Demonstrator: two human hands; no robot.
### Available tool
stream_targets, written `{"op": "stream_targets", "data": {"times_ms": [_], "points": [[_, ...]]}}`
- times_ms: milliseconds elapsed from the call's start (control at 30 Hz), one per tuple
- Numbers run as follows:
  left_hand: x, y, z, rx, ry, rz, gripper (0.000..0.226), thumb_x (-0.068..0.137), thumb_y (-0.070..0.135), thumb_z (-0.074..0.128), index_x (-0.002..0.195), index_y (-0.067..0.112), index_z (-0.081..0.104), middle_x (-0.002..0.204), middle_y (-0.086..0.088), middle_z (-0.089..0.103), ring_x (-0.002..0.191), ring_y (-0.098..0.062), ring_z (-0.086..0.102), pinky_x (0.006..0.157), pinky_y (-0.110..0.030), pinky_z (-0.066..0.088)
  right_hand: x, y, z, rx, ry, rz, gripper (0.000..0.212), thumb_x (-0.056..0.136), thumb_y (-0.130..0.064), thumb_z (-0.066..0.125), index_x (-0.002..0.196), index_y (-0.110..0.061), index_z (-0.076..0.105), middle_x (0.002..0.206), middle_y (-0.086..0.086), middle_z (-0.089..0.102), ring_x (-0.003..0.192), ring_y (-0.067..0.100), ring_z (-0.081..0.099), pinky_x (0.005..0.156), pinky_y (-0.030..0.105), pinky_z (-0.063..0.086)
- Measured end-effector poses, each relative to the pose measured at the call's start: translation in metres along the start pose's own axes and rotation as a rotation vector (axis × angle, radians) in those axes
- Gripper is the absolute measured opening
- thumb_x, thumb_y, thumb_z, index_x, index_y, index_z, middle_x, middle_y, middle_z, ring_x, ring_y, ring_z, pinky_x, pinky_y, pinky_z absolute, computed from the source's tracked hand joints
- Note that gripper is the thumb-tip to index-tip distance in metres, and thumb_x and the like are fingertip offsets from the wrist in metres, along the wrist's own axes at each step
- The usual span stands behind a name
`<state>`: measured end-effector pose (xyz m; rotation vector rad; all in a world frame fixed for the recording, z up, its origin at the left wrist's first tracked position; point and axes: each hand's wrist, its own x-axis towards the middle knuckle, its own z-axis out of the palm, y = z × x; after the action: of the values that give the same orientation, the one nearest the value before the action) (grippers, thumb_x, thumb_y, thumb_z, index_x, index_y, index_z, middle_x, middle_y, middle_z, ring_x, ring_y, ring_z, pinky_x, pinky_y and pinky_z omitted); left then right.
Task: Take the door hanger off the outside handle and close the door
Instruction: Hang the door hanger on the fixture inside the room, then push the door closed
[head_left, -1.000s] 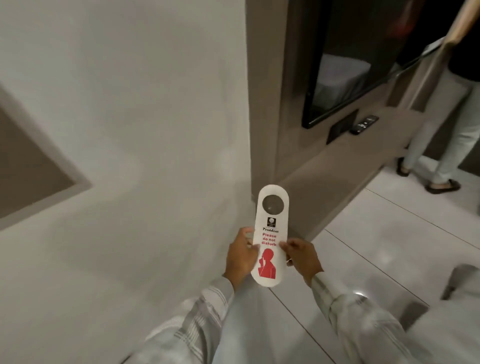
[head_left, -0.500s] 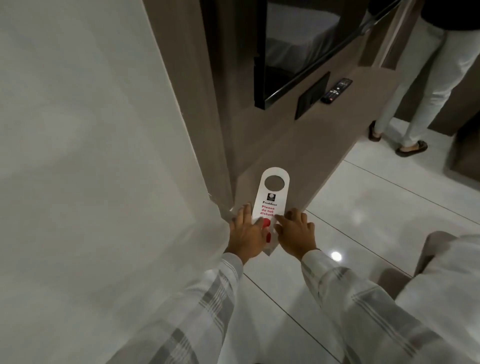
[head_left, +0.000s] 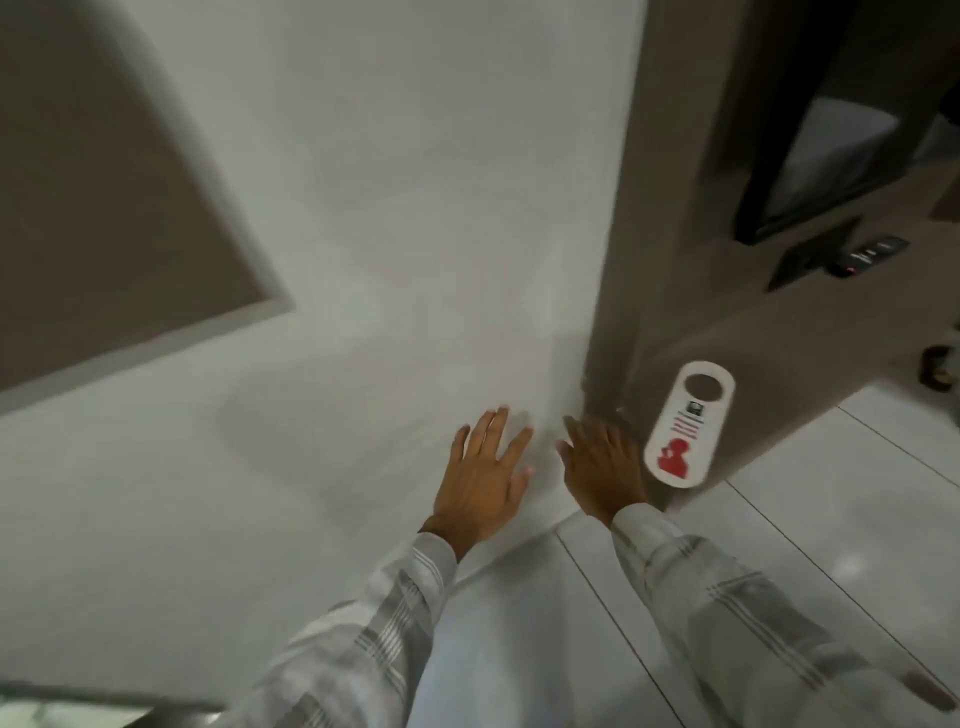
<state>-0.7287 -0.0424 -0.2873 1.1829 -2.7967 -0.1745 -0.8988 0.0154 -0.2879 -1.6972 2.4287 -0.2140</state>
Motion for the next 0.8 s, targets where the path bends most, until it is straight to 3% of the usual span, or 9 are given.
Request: {"op": "stream_targets", "data": {"times_ms": [300,400,567,700,800], "points": [[-0.294,-0.172,-0.140,0.190,0.414,-0.487,0.057,0.102,0.044,0.030,0.153,0.021,0.033,0.161,-0.010,0.030,0.148,-0.030,0.031,0.120,-0.054,0.025,-0.103,-0.348,-0.028,0.229,0.199,-0.674,0.047,0.106,-0.034,0.031,0.151,-0.023,0.034,0.155,0.006,0.039,0.141,0.024,0.036,0.111,0.042,0.032],[-0.404,-0.214,-0.188,0.300,0.518,-0.645,0.057,0.102,0.044,0.033,0.154,0.021,0.029,0.163,-0.009,0.027,0.150,-0.028,0.026,0.121,-0.054,0.022,-0.162,-0.458,-0.042,0.345,0.254,-0.878,0.045,0.106,-0.031,0.035,0.150,-0.022,0.038,0.154,0.007,0.041,0.141,0.025,0.038,0.111,0.043,0.033],[-0.563,-0.241,-0.254,0.485,0.701,-0.852,0.061,0.101,0.040,0.041,0.155,0.016,0.025,0.164,-0.012,0.022,0.153,-0.026,0.019,0.123,-0.049,0.015,-0.266,-0.604,-0.067,0.449,0.403,-1.209,0.046,0.102,-0.027,0.047,0.147,-0.018,0.042,0.152,0.011,0.043,0.136,0.031,0.045,0.104,0.048,0.041],[-0.645,-0.243,-0.280,0.600,0.763,-0.918,0.065,0.102,0.046,0.034,0.156,0.011,0.020,0.165,-0.010,0.019,0.154,-0.022,0.015,0.124,-0.048,0.011,-0.346,-0.688,-0.092,0.553,0.456,-1.462,0.058,0.101,-0.042,0.038,0.154,-0.019,0.026,0.162,0.008,0.025,0.149,0.023,0.024,0.115,0.045,0.029],[-0.670,-0.254,-0.283,0.509,0.817,-1.021,0.072,0.102,0.053,0.023,0.158,0.011,0.005,0.167,-0.010,0.005,0.155,-0.022,0.005,0.126,-0.045,0.006,-0.375,-0.722,-0.106,0.645,0.482,-1.512,0.071,0.099,-0.049,0.036,0.155,-0.010,0.016,0.164,0.009,0.018,0.152,0.020,0.016,0.121,0.043,0.021]]}}
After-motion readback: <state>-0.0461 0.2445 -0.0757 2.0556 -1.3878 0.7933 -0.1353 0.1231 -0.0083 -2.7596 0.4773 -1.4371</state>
